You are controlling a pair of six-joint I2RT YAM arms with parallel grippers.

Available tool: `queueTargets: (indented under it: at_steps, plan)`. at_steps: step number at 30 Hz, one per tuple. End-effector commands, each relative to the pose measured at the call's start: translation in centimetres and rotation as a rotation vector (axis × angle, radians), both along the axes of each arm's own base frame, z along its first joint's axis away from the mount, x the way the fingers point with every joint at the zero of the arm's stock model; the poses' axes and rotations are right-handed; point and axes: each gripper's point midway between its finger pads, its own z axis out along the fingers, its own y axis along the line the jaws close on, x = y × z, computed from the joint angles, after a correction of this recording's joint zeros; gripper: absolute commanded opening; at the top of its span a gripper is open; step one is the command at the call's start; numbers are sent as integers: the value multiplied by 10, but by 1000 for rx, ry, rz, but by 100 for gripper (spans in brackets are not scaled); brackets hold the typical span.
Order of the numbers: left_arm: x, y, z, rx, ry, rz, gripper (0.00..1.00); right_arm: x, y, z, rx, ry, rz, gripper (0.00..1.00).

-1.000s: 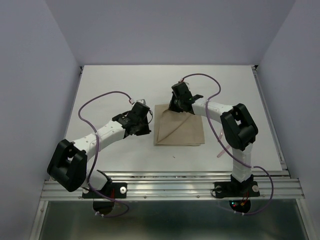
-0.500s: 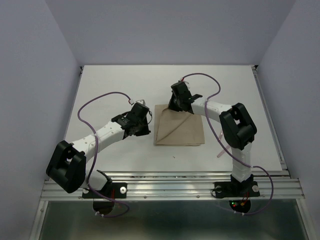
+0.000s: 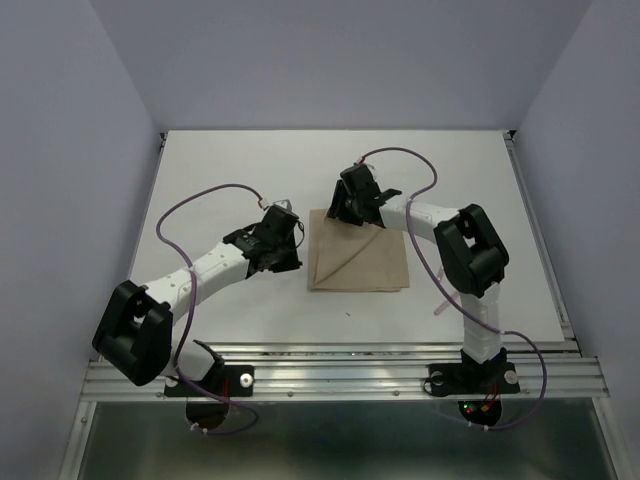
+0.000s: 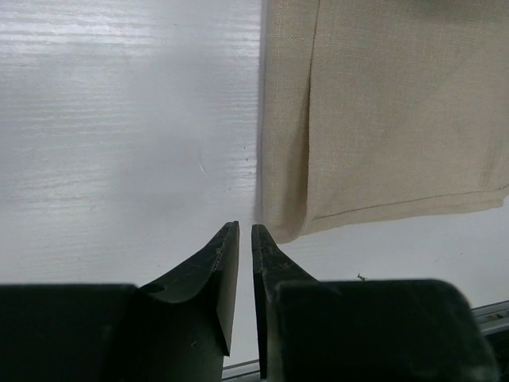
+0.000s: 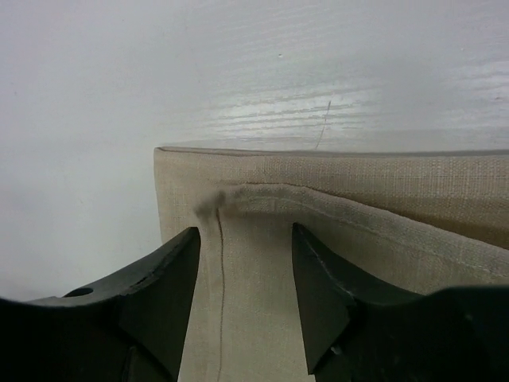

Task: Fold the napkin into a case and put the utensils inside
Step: Fold the top corner of the square-folded napkin at the center of the board, then smooth out the upper triangle-folded napkin at the center of the board.

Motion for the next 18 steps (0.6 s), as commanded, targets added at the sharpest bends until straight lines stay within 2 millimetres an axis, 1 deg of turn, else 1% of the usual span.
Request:
queueTargets:
  at_steps: [1,3,4,7,8,9,10,11,12,13,14,15,16,17,18]
  plan:
    - [9,-10,11,-24,-26,-24,25,14,-14,58,-1,-148,-67,56]
    - [11,-14,14,-37,-30,-36,25,10,-25,73,-21,-187,-83,55]
    - [14,-18,15,-44,-35,-43,25,7,-39,84,-34,-212,-104,54]
    - [17,-25,15,-60,-29,-65,25,-2,-62,90,-57,-223,-128,48]
    - [16,-34,17,-97,-19,-95,25,-9,-75,85,-69,-211,-134,41]
    - [15,-38,17,-111,-15,-107,25,-12,-81,81,-76,-202,-139,37]
    - [15,-42,16,-124,-13,-119,23,-16,-83,78,-78,-194,-134,37]
    - [15,-50,17,-157,-12,-143,22,-21,-93,66,-92,-168,-146,23]
    - [16,-53,17,-172,-11,-154,21,-24,-99,65,-92,-162,-152,23]
    - [15,-57,12,-174,4,-164,18,-23,-108,60,-97,-151,-173,18]
    - [13,-62,7,-185,22,-190,17,-25,-114,54,-103,-135,-178,12]
    - [12,-65,5,-190,30,-204,15,-25,-119,51,-103,-125,-184,10]
    - [11,-67,3,-190,37,-214,11,-23,-123,50,-101,-119,-190,10]
    - [8,-69,0,-197,50,-229,0,-20,-131,49,-106,-115,-202,9]
    - [6,-70,-1,-199,55,-237,0,-19,-135,48,-111,-111,-204,8]
